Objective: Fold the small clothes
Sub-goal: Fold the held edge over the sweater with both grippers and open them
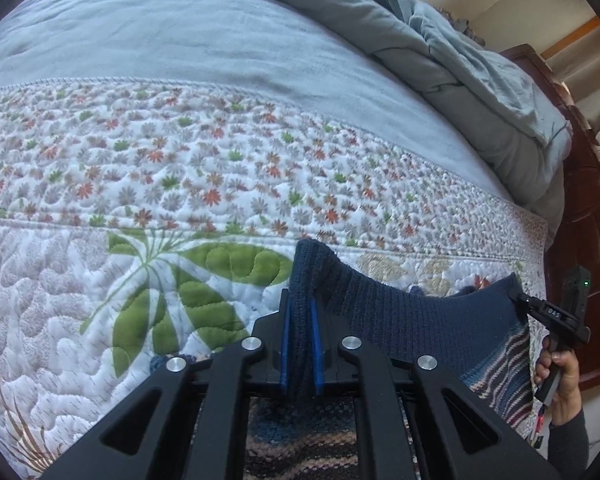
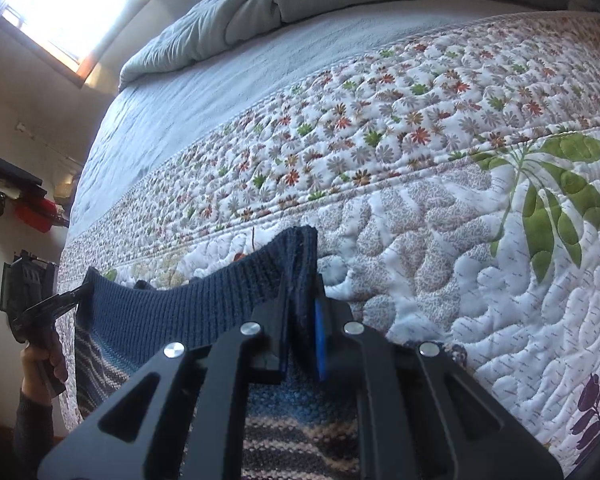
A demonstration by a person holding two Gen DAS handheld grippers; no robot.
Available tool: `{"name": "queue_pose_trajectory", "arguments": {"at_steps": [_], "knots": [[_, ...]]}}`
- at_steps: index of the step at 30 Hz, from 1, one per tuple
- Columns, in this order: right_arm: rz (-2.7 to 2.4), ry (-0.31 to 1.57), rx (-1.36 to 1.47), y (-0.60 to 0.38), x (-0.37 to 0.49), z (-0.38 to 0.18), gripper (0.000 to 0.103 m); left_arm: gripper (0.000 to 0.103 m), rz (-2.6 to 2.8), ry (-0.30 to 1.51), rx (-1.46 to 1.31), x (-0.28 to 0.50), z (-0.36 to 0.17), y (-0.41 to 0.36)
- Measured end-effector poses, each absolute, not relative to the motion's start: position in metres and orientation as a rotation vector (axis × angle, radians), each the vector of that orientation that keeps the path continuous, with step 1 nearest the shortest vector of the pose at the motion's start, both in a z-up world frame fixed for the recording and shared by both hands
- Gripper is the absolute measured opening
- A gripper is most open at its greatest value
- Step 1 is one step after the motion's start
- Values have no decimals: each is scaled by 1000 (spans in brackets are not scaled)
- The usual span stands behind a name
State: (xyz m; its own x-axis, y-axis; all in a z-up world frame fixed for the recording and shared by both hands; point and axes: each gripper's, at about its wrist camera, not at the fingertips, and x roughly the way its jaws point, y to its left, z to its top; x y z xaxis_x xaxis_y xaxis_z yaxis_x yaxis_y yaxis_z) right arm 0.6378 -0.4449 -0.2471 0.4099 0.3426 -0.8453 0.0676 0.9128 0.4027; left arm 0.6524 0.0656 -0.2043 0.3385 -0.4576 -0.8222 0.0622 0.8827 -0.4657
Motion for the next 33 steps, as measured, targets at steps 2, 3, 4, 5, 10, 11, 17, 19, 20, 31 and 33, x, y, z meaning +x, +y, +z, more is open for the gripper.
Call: {"name": "queue_pose_trajectory", "arguments": {"at_steps": [2,3,4,5,10,11,17,19,20,31,33], "knots": [[172,1147,414,-451,638,-248,9,8,-345,1187,-380,655,-206,67],[168,1143,416,-453,639,-249,9,9,-339,1191,-372,656,-209,67],[167,1145,425,-455,639,-250,9,9,-337,1196,-370,657,-212,67],[161,1153,432,-455,640,-254,9,9,-331,1204,-366,658,-216,66],[135,1206,421,-452,643,-268,13,12,-288,1285,-358,659,-241,62],[130,1201,423,-453,643,-265,26,17,-284,1296,-363,658,-241,63],[128,1103,375,-448,617,-217,59,58,-180,1198,-259,634,-194,78],[172,1050,340,-438,594,-194,58,59,-213,1103,-256,607,-167,79],[197,1027,318,-430,574,-184,58,62,-244,1059,-252,591,-156,75],[160,1031,445,-439,441,-229,51,65,-342,1065,-183,465,-209,37],[165,1039,448,-443,440,-239,47,65,-331,1057,-154,462,-210,36]]}}
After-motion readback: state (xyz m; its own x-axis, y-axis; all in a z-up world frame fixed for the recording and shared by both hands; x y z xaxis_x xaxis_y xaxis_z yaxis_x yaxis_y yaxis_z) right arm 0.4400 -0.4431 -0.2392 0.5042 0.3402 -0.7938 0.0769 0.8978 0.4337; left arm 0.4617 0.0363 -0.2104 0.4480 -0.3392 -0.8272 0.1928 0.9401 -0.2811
